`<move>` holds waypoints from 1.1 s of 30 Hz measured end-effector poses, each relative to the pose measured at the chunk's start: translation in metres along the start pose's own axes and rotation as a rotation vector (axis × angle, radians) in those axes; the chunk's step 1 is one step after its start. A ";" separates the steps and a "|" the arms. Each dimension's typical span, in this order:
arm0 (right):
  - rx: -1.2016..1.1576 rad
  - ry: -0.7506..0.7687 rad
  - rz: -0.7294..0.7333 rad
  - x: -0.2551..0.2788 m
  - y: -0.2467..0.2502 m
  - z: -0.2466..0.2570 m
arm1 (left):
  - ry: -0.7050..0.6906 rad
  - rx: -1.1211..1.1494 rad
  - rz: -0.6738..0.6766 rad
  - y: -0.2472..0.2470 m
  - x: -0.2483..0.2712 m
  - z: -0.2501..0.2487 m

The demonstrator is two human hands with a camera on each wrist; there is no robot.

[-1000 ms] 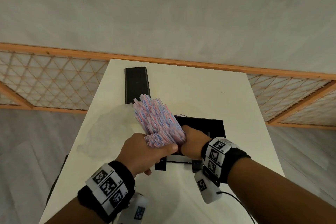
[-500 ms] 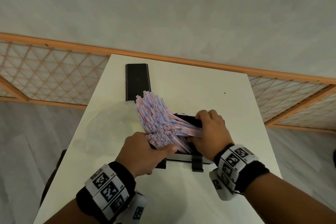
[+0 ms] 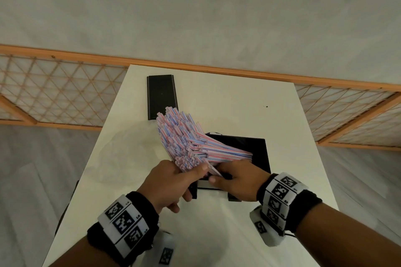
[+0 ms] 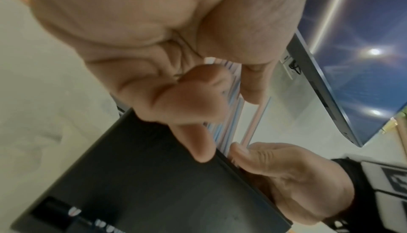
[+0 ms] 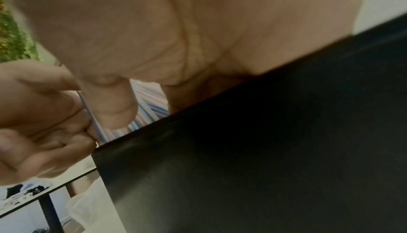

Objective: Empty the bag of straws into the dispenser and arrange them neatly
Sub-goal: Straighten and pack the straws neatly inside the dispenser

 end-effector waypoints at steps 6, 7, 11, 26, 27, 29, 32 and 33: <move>0.070 0.040 -0.059 -0.003 0.001 0.002 | 0.037 0.137 0.028 -0.004 -0.002 0.000; 0.082 0.058 -0.057 -0.003 -0.001 0.002 | 0.044 0.150 0.030 -0.006 -0.002 0.000; 0.078 0.165 -0.133 0.000 -0.003 0.014 | 0.012 0.183 0.055 -0.020 -0.003 -0.005; 0.119 0.013 -0.429 0.029 0.019 -0.012 | -0.650 -0.566 -0.726 0.041 0.046 -0.024; 0.116 0.028 -0.387 0.028 0.018 -0.011 | -0.683 -0.486 -0.783 0.048 0.049 -0.025; 0.111 0.072 -0.262 0.023 0.010 -0.008 | -0.508 -0.318 -0.688 0.055 0.039 -0.020; 0.152 0.112 -0.138 0.012 -0.002 -0.005 | -0.120 -0.134 -0.381 0.039 0.017 -0.003; 0.163 0.119 -0.123 0.010 -0.003 -0.004 | -0.104 -0.103 -0.346 0.033 0.013 -0.002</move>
Point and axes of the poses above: each hand's wrist, its own x-axis away from the middle knuckle, its own y-axis out of the back of the hand, z = x × y, the point moved 5 cm from there along -x, towards the middle knuckle, and after that the axes turned 8 degrees about z, right-handed, at the moved point
